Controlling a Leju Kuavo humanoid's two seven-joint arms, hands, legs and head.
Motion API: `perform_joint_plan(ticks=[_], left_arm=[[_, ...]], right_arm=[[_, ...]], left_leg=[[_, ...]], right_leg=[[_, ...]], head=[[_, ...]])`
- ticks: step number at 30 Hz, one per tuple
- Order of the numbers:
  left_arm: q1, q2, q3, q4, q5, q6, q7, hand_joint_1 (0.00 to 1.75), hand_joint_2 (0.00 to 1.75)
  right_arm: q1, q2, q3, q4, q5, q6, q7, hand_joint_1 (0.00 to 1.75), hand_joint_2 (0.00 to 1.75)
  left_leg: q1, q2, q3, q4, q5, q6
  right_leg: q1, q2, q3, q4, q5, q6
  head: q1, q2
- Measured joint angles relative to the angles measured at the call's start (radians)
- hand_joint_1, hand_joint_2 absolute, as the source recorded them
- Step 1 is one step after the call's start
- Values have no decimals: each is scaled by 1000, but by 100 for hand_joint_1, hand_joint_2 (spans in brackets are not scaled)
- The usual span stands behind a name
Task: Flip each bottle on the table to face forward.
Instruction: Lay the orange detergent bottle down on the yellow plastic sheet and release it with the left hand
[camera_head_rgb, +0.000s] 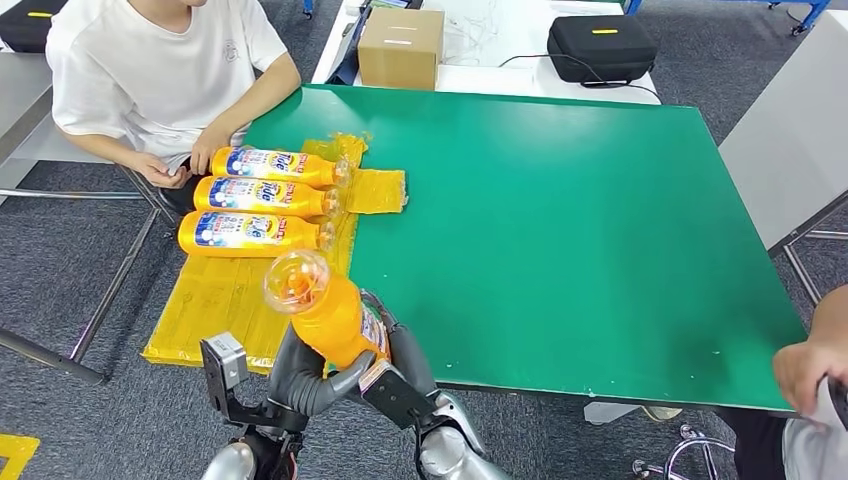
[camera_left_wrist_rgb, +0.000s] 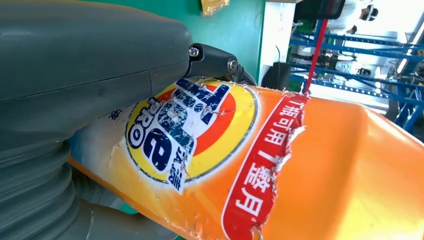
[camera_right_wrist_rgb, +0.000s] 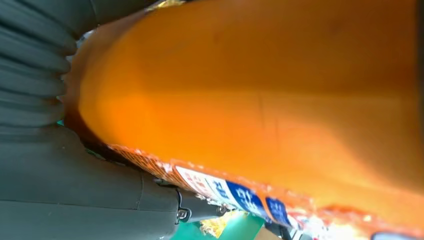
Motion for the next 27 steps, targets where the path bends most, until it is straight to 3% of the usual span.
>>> perform_joint_plan(ticks=[5,8,11,14,17,27], left_arm=[[0,-4,12,-1,-5,-10,-6,175,175],[-3,-4,21,-8,-68,33,-30,175,175],[-22,-2,48,-21,-232,131,-64,175,175],[-47,5,89,-29,-460,239,-78,175,175],[-85,10,121,-28,-646,309,-74,175,175],[-130,15,151,-22,-717,334,-72,175,175]], right_arm=[[-8,0,11,4,-28,-28,-10,0,0],[-7,0,6,3,-53,-69,-53,0,0],[8,-2,-25,-46,-151,-148,-95,0,0],[47,-7,-86,-199,-275,-297,-103,0,0],[83,-7,-158,-359,-319,-401,-105,0,0],[130,-3,-242,-551,-331,-412,-105,0,0]], left_leg=[[0,0,0,0,0,0],[0,0,0,0,0,0],[0,0,0,0,0,0],[0,0,0,0,0,0],[0,0,1,0,0,0],[0,0,1,0,0,0]], right_leg=[[0,0,0,0,0,0],[0,0,0,0,0,0],[0,0,0,0,0,0],[0,0,0,0,0,0],[0,0,0,0,0,0],[0,0,0,0,0,0]], head=[[0,0],[0,0],[0,0],[0,0],[0,0],[0,0]])
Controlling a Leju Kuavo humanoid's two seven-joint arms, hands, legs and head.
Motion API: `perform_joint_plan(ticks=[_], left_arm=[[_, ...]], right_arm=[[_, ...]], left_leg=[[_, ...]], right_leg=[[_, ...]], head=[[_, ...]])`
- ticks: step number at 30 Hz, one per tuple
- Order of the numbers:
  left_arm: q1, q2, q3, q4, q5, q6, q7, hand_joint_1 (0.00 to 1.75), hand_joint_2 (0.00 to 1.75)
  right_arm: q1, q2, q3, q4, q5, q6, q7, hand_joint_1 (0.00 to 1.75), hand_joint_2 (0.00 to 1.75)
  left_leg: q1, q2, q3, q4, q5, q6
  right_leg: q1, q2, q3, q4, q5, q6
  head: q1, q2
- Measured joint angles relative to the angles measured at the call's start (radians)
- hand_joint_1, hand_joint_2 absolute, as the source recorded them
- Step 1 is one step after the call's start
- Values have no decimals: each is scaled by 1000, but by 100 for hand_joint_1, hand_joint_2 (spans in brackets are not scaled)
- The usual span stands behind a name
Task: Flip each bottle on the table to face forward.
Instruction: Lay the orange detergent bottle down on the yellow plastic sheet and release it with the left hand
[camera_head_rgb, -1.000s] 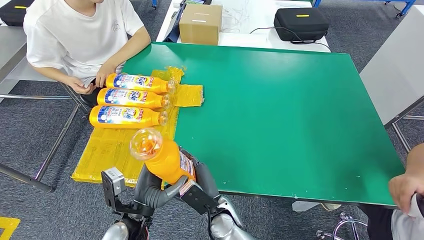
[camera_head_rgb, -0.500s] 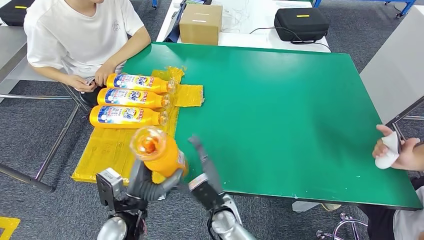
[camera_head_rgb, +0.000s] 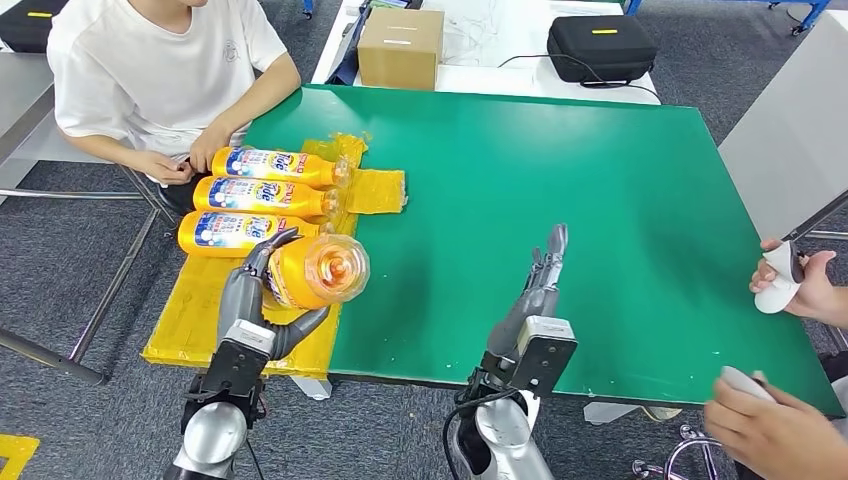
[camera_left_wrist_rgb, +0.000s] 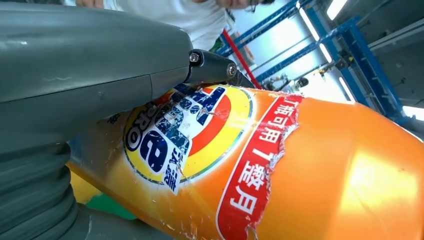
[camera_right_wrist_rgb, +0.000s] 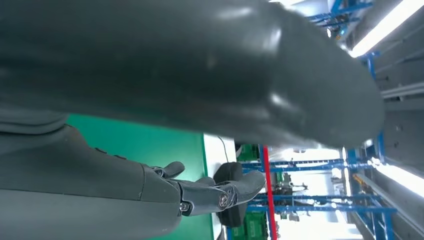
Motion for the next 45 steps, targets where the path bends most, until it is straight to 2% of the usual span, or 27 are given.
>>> perform_joint_plan(ticks=[6,10,13,15,20,26,30,34,44,45], left_arm=[[-104,3,22,131,-136,10,26,175,175],[-217,18,33,296,-374,33,130,175,175],[-312,38,32,464,-570,49,203,175,175],[-373,48,34,587,-645,49,244,175,175],[-493,60,44,840,-710,46,320,175,175],[-556,63,51,987,-748,8,368,175,175],[-586,64,51,1052,-785,-56,413,175,175],[-617,64,51,1097,-793,-100,430,175,175],[-638,64,51,1132,-793,-110,431,175,175],[-640,64,51,1134,-793,-117,433,150,175]], right_arm=[[2,14,-79,-17,-17,54,0,0,0],[1,26,-125,-6,-31,128,0,0,0],[-2,30,-134,23,-33,181,0,0,0],[-6,31,-134,47,-38,201,0,0,0],[-16,31,-131,101,-52,222,0,0,0],[-22,31,-130,135,-48,225,0,0,0],[-26,31,-128,156,-39,229,0,0,175],[-29,31,-127,173,-41,241,0,0,175],[-32,31,-127,198,-43,244,0,0,175],[-32,31,-127,200,-43,246,0,0,175]], left_leg=[[0,0,0,0,1,0],[0,0,0,0,2,0],[0,0,0,0,2,-1],[0,0,0,0,2,-1],[0,0,0,0,3,-1],[0,0,-1,0,2,-1],[0,-1,0,0,2,-1],[0,-1,2,0,3,-1],[0,-1,5,0,3,-2],[0,-1,5,0,3,-2]], right_leg=[[0,0,1,0,1,-1],[0,0,1,0,2,-2],[0,0,1,1,2,-2],[0,0,1,2,2,-2],[0,0,0,2,2,-2],[0,0,0,2,2,-2],[0,-1,1,2,2,-2],[0,-1,3,2,2,-2],[0,-1,6,2,2,-3],[0,-1,6,2,2,-3]], head=[[0,0],[0,0],[0,0],[0,0],[0,0],[0,0],[0,0],[0,0],[0,0],[0,0]])
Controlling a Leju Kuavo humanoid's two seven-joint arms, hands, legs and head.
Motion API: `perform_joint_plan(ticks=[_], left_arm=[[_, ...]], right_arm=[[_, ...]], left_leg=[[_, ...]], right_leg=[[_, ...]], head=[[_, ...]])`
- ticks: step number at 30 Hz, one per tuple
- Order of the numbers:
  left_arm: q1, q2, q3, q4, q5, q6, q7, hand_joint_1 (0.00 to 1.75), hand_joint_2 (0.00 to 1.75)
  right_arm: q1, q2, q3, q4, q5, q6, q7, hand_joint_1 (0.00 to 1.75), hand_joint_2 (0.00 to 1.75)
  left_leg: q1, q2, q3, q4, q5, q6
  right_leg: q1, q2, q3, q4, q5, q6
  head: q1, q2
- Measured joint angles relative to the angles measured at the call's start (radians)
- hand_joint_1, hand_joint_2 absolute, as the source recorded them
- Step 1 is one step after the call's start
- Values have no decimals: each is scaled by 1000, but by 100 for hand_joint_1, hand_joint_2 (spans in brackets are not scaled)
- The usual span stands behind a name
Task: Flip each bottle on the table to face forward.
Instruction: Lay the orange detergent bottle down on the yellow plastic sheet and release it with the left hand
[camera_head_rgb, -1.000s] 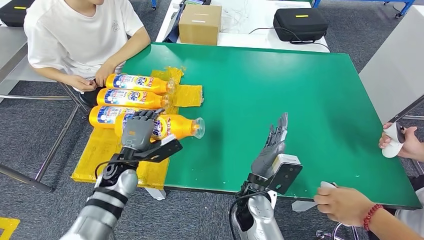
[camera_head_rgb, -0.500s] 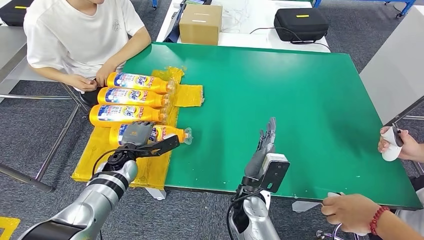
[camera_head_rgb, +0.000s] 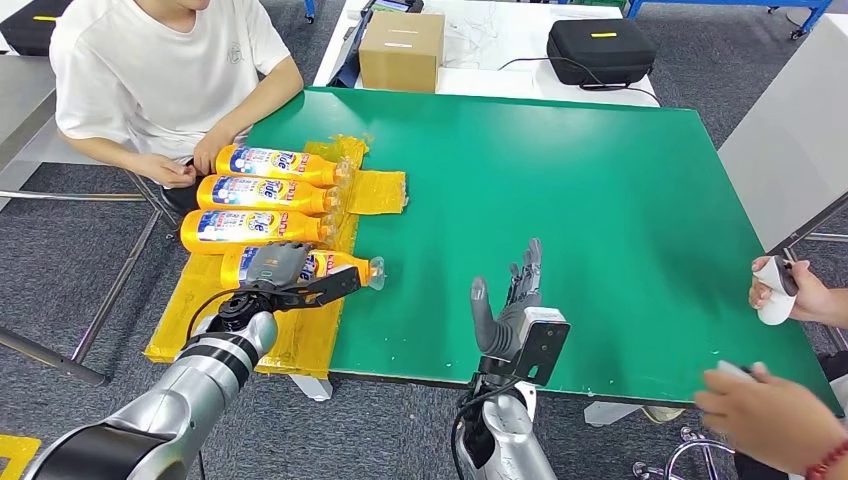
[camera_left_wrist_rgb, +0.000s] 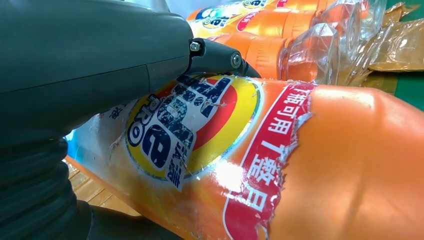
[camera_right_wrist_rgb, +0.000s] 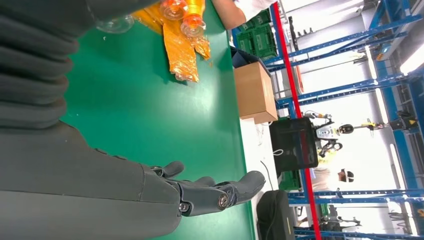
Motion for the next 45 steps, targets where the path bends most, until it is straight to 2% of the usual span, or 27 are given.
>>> perform_joint_plan(ticks=[3,4,10,15,18,20,25,30,33,36,40,43,45], left_arm=[[-11,0,0,4,-9,-45,9,19,175],[-15,0,0,6,-11,-61,11,0,175],[-32,5,2,9,17,-139,-41,0,175],[-22,15,11,-18,116,-175,-171,0,175],[25,26,16,-112,275,-260,-282,0,175],[70,33,12,-203,384,-304,-322,0,175],[153,39,-7,-408,544,-316,-320,0,175],[191,54,-33,-520,631,-292,-325,0,175],[233,51,-41,-604,703,-227,-373,0,175],[275,21,-41,-694,752,-143,-407,0,175],[310,-21,-35,-772,851,-98,-417,0,175],[331,-57,-15,-805,999,-88,-434,0,175],[354,-90,1,-817,1057,-29,-478,0,175]], right_arm=[[-2,0,0,9,-4,16,0,0,175],[-2,0,0,14,-6,23,0,0,175],[-6,0,-4,38,-20,58,0,0,175],[-6,0,-9,50,-19,78,0,0,175],[-5,0,-16,51,-15,87,0,0,175],[-3,1,-22,50,-11,92,0,0,175],[-1,3,-32,51,1,105,0,0,175],[-1,3,-33,51,6,103,0,0,175],[1,3,-33,42,33,67,0,0,175],[4,2,-28,26,54,22,0,0,175],[5,-1,-14,18,70,-23,0,0,175],[8,-12,20,5,126,-130,0,0,175],[17,-23,42,-7,194,-205,0,0,175]], left_leg=[[0,0,0,0,0,0],[0,0,1,0,0,0],[0,0,1,0,0,0],[0,0,1,0,0,0],[0,0,1,0,0,0],[0,1,0,0,0,0],[0,0,-3,0,0,0],[0,1,-3,0,0,0],[0,1,-3,0,0,0],[0,0,-4,0,0,0],[0,1,-5,0,0,0],[0,1,-4,0,0,0],[0,1,-4,0,0,0]], right_leg=[[0,0,1,0,0,0],[0,0,1,0,0,0],[0,0,1,0,0,0],[0,0,1,0,0,0],[0,0,0,0,0,0],[0,0,-1,0,0,0],[0,0,-3,0,0,0],[0,1,-4,0,0,0],[0,0,-4,0,0,0],[0,0,-5,0,0,0],[0,0,-5,0,0,0],[0,0,-5,-1,0,0],[0,0,-5,-1,0,0]], head=[[0,0],[0,0],[0,0],[0,0],[0,0],[0,0],[0,0],[0,0],[0,0],[0,0],[0,0],[0,0],[0,0]])
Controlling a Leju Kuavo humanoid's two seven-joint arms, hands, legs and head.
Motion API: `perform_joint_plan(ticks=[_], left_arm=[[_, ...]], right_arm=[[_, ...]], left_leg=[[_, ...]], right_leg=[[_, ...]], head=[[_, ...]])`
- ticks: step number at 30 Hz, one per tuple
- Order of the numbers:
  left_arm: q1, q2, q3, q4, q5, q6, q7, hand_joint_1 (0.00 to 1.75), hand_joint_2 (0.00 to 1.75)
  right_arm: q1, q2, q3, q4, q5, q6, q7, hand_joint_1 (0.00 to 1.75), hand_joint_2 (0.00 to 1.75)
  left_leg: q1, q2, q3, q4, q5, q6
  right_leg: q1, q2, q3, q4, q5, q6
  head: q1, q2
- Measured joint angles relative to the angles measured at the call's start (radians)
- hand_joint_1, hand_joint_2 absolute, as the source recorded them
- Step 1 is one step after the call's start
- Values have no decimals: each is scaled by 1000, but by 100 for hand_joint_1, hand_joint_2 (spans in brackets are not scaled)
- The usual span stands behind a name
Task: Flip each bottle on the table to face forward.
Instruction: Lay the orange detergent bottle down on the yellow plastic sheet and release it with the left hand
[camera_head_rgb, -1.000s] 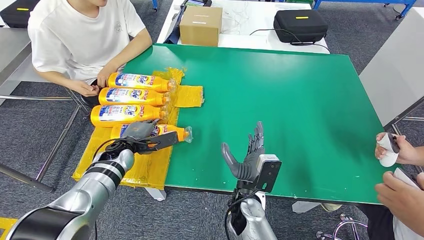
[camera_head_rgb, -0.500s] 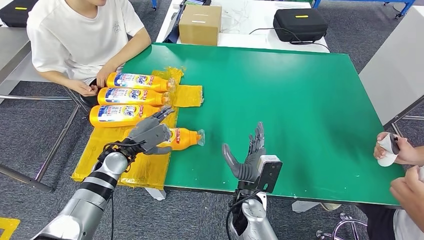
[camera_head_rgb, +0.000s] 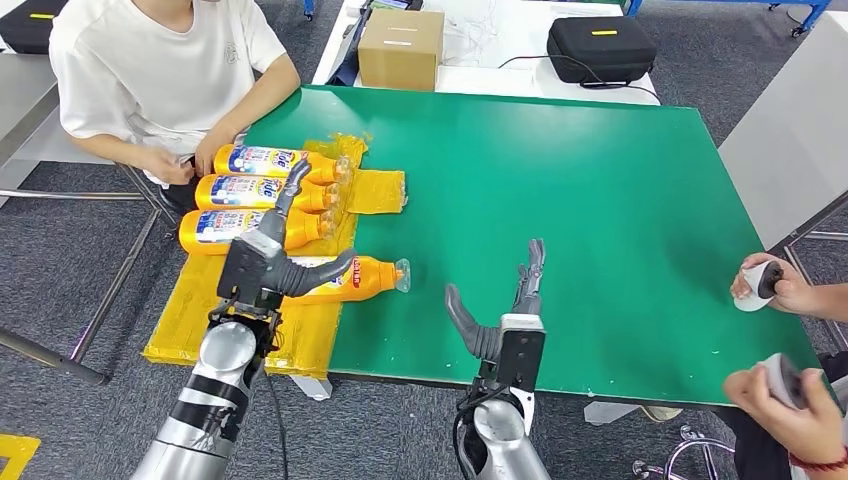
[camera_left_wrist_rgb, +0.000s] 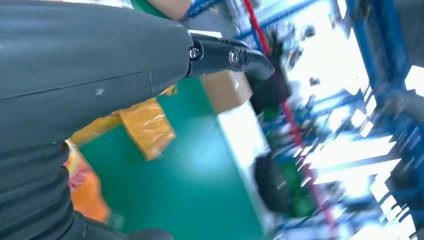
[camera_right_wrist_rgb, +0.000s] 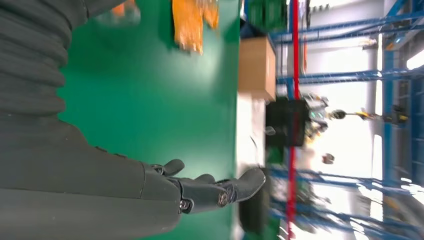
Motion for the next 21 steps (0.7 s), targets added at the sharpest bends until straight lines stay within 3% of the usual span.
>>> perform_joint_plan(ticks=[3,5,10,17,21], left_arm=[[52,-61,17,-9,30,172,-113,0,175],[82,-92,25,-10,47,238,-156,0,175],[116,-129,34,-10,53,260,-172,0,175],[122,-140,44,-9,71,270,-183,0,175],[131,-146,52,5,162,362,-222,0,175]], right_arm=[[23,-10,3,-20,110,-46,0,0,175],[36,-14,-4,-29,144,-51,0,0,175],[53,-17,-16,-41,156,-52,0,0,175],[59,-20,-23,-44,162,-52,0,0,175],[61,-21,-29,-41,172,-52,0,0,175]], left_leg=[[0,0,0,0,0,0],[0,0,-1,0,0,0],[0,0,-1,0,0,0],[0,0,-1,0,0,0],[0,0,-1,0,0,0]], right_leg=[[0,0,0,0,0,0],[0,0,-1,0,0,0],[0,0,-1,0,0,0],[0,0,-1,0,0,0],[0,0,-1,0,0,0]], head=[[0,0],[0,0],[0,0],[0,0],[0,0]])
